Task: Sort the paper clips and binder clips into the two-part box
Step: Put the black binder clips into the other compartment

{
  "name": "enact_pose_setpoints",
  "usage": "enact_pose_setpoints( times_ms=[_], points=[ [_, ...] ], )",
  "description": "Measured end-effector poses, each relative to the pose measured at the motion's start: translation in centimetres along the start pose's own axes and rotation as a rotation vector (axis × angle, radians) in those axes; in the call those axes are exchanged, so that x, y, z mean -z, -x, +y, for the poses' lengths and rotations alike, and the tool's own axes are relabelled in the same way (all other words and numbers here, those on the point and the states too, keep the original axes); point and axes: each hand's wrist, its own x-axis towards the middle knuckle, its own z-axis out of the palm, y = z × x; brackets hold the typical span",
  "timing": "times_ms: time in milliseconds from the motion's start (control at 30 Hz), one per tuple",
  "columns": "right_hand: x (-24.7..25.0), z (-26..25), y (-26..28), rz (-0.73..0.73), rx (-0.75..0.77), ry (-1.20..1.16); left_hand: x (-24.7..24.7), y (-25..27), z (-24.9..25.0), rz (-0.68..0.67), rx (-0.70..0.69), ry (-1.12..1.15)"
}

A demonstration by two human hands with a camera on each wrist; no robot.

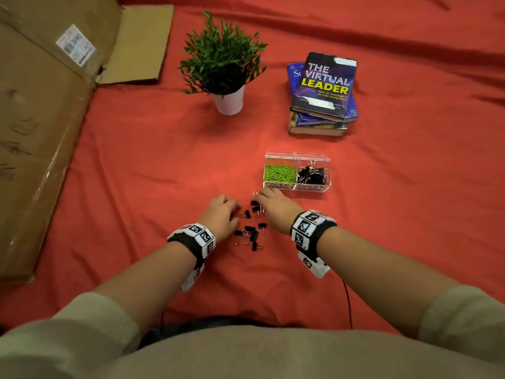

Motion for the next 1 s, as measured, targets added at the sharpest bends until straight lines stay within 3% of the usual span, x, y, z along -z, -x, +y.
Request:
enact_pose_setpoints(
  times_ms=[200,467,767,833,900,1000],
  points=[
    [-1.9,1.0,0.1,-0.002,0.012,0.021,-0.7,0.9,0.0,0.001,-0.032,0.124],
    [-3.0,2.3,2.2,0.111,-0.175,-0.166,-1.3,0.9,0.4,0.026,-0.067,0.160],
    [-2.7,1.9,3.1,0.024,-0.235,-0.227,-1.6,0.4,0.8,-0.003,-0.014,0.125],
    [-2.0,2.0,3.6,0.097,-0.280,-0.332,-1.6,0.3,0.9,-0.004,0.000,0.179],
    [-0.2,2.5,3.9,0.261,-0.338,-0.469,-1.6,0.3,1.0,0.016,0.009,0.228],
    [3.9,4.8,3.8,0.508,-0.415,-0.474,-1.5,0.2,1.2,0.047,0.000,0.294]
  ],
)
